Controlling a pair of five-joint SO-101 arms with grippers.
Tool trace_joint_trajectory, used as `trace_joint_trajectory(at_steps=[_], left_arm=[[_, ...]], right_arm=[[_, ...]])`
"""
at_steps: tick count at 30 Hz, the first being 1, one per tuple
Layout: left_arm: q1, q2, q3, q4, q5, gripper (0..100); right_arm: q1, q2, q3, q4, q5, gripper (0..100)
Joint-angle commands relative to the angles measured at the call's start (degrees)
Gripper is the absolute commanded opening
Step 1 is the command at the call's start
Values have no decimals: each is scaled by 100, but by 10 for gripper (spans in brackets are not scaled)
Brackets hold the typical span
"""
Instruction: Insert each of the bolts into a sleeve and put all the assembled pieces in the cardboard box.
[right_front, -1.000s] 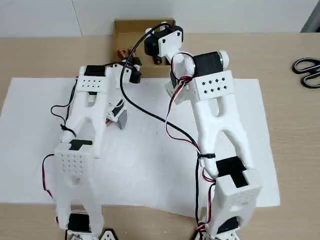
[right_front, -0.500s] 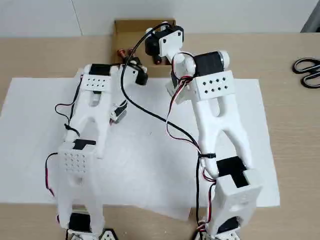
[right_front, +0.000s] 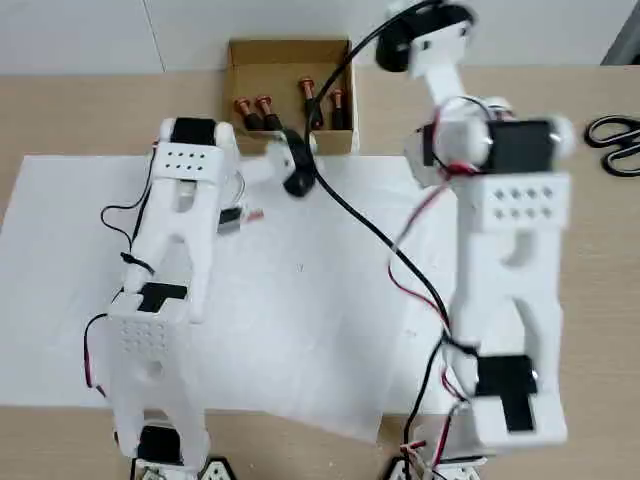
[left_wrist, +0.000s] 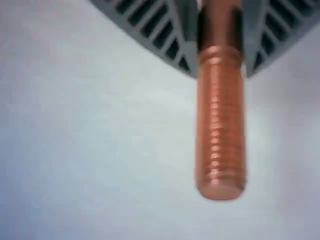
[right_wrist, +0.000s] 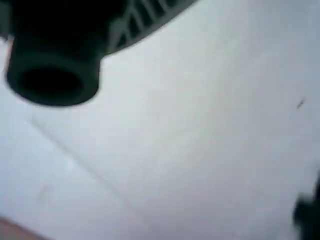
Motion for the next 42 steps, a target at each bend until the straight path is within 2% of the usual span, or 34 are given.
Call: trace_joint_trajectory(at_steps=[1, 4, 8, 11, 17, 20, 24, 30, 34, 37, 39, 42], left_arm=[[53, -413, 277, 132, -1284, 6], [185, -413, 444, 123, -2057, 6], [396, -422, 312, 44, -2295, 8], [466, -422, 163, 9, -1978, 18], [475, -422, -136, 9, -1644, 126], [475, -422, -426, 9, -1240, 160], [484, -466, -998, 35, 44, 160], [431, -484, -1824, 141, 2857, 160], [132, -967, -1719, 141, 4686, 160], [-9, -1749, -1200, 141, 5943, 160], [-88, -2400, -787, 141, 6523, 160], [-70, -3262, -22, 141, 6840, 160]], right_arm=[[84, -664, -18, 31, -35, 5], [40, -778, -18, 31, -44, 5], [40, -796, -18, 31, -220, 5], [40, -796, -18, 31, -281, 4], [40, -787, -18, 31, -281, 4], [40, -787, -18, 31, -290, 4], [40, -787, -18, 31, -290, 4], [40, -787, -18, 31, -290, 4], [40, -787, -18, 31, -281, 4], [40, -804, -18, 31, -273, 4], [40, -822, -18, 31, -273, 4], [31, -822, -18, 31, -281, 4]])
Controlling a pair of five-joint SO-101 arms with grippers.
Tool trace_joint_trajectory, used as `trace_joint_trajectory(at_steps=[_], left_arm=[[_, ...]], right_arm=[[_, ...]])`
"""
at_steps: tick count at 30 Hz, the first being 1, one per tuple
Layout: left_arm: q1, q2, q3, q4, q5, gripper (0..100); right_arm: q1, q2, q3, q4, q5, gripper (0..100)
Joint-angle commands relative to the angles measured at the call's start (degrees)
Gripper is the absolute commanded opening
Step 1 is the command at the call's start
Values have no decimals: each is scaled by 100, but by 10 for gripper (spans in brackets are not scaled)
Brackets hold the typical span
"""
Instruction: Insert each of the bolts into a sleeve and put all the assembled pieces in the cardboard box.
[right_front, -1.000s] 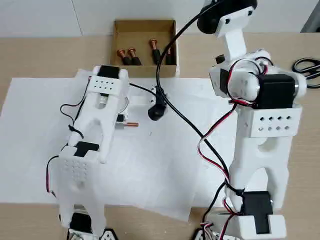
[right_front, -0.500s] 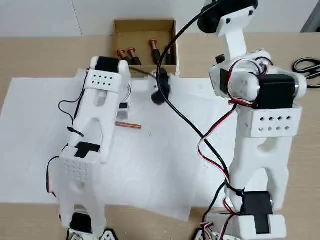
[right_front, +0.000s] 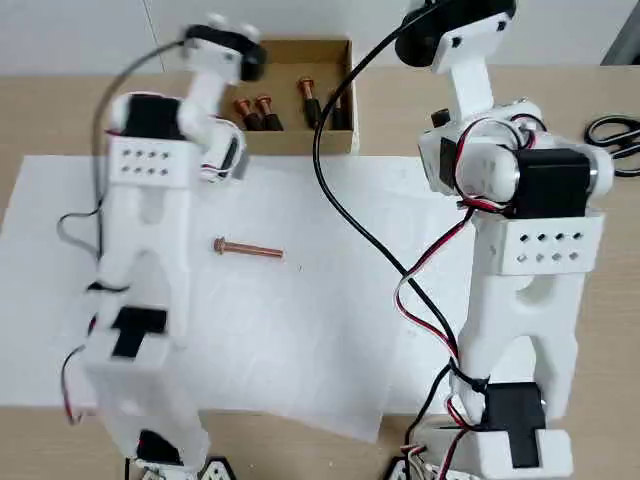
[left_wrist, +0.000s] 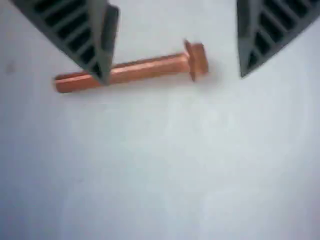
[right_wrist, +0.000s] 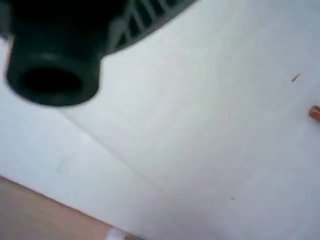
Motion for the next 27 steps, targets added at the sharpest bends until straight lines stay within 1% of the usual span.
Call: trace_joint_trajectory(at_steps=[1, 3, 4, 8, 12, 13, 17, 19, 22, 24, 27], left_arm=[[53, -1310, 831, 97, 404, 160], [158, -1820, 1464, 97, 615, 159], [185, -2048, 1789, 88, 835, 159], [167, -2567, 2651, 0, 2488, 159], [26, -2567, 3196, -501, 4202, 159], [18, -2567, 3354, -615, 4422, 159], [176, -2567, 4171, -747, 4563, 162], [246, -2558, 4576, -923, 4826, 162], [290, -2558, 5015, -1521, 5688, 161], [290, -2558, 5270, -2066, 6224, 160], [290, -2558, 5745, -2998, 6690, 160]], right_arm=[[4, -277, -18, 31, -79, 4], [4, -268, -18, 31, -88, 4], [4, -259, -18, 31, -88, 4], [-145, -251, -18, 31, -167, 4], [-453, -242, -18, 31, -246, 4], [-532, -242, -18, 31, -246, 4], [-629, -242, -18, 31, -246, 4], [-629, -242, -18, 31, -246, 4], [-637, -242, -18, 31, -246, 4], [-637, -242, -18, 31, -246, 4], [-637, -242, -18, 31, -255, 4]])
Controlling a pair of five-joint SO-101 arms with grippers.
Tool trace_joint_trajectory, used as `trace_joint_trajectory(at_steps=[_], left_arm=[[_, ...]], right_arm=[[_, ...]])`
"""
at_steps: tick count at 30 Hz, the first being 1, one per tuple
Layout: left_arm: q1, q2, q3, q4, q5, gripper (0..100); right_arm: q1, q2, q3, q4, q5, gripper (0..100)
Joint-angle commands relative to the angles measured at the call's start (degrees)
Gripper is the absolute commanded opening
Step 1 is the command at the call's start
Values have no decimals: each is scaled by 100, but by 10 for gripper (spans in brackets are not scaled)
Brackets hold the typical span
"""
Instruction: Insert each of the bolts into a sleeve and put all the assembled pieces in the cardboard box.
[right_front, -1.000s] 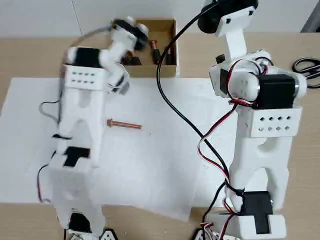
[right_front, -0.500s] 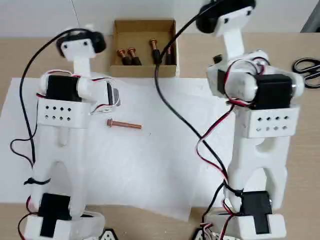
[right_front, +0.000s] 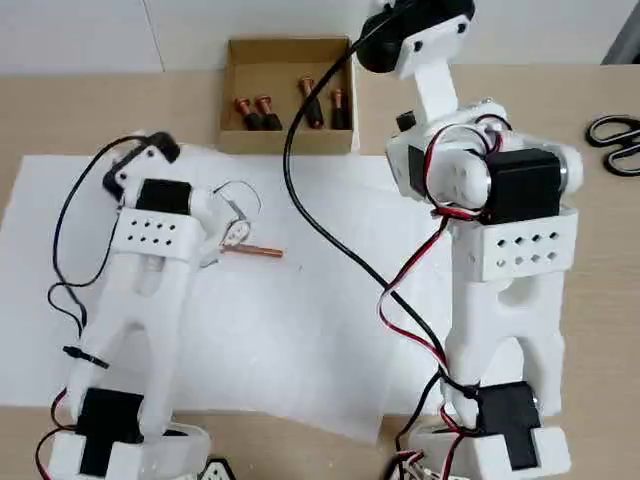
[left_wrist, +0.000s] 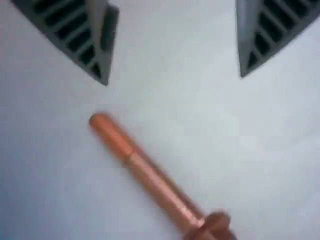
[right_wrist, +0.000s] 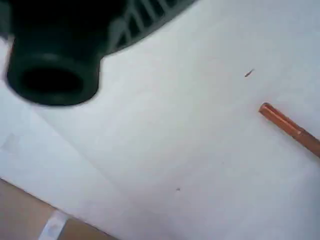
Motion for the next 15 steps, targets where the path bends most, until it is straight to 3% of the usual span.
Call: trace_joint_trajectory(at_steps=[1, 7, 15], left_arm=[[44, -255, 418, -1099, 519, 160], [35, -255, 1182, -2163, 782, 160], [35, -255, 1640, -2620, 782, 159]], right_arm=[[-13, -242, -18, 31, -62, 4], [-13, -242, -18, 31, -158, 4], [-13, -242, -18, 31, -158, 4]])
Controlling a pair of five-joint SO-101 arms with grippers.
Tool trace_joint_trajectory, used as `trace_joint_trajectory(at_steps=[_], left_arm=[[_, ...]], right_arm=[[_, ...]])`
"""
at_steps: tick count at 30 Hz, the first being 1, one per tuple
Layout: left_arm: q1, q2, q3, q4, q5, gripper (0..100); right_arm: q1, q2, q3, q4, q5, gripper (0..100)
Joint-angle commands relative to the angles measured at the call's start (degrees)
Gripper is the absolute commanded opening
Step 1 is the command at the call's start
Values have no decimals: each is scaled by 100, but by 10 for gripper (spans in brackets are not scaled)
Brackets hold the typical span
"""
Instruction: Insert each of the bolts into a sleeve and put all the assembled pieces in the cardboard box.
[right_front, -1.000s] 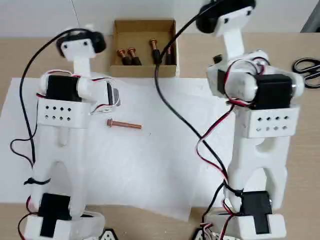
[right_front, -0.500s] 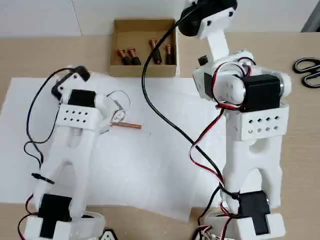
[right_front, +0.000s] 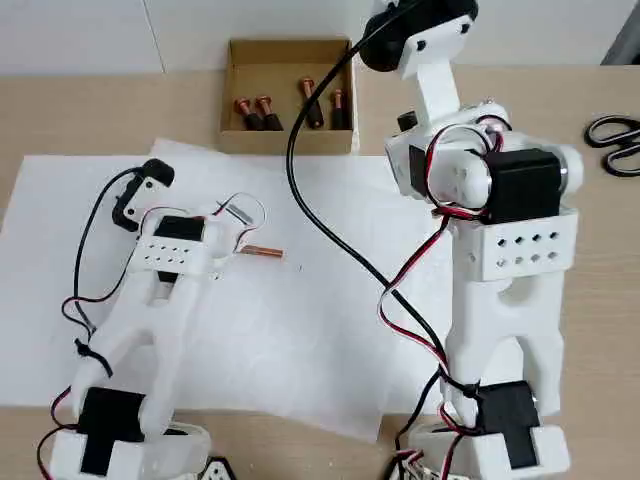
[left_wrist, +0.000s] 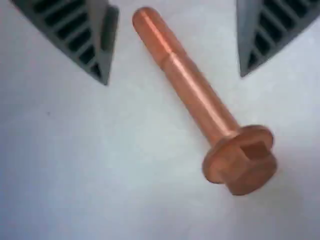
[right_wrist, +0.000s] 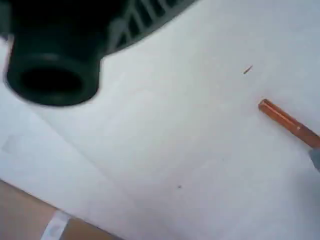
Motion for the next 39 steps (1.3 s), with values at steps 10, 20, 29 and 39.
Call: trace_joint_trajectory(at_steps=[10, 20, 29, 39], left_arm=[[-281, 976, -435, -290, 44, 86], [-308, 1969, -1429, 325, 44, 86], [-308, 2031, -1560, 325, 26, 67], [-343, 1969, -1965, 1380, -1231, 5]], right_arm=[[-31, -242, -18, 31, -62, 4], [-31, -242, -18, 31, -62, 4], [-13, -251, -18, 22, -44, 4], [-4, -31, -26, -40, -26, 4]])
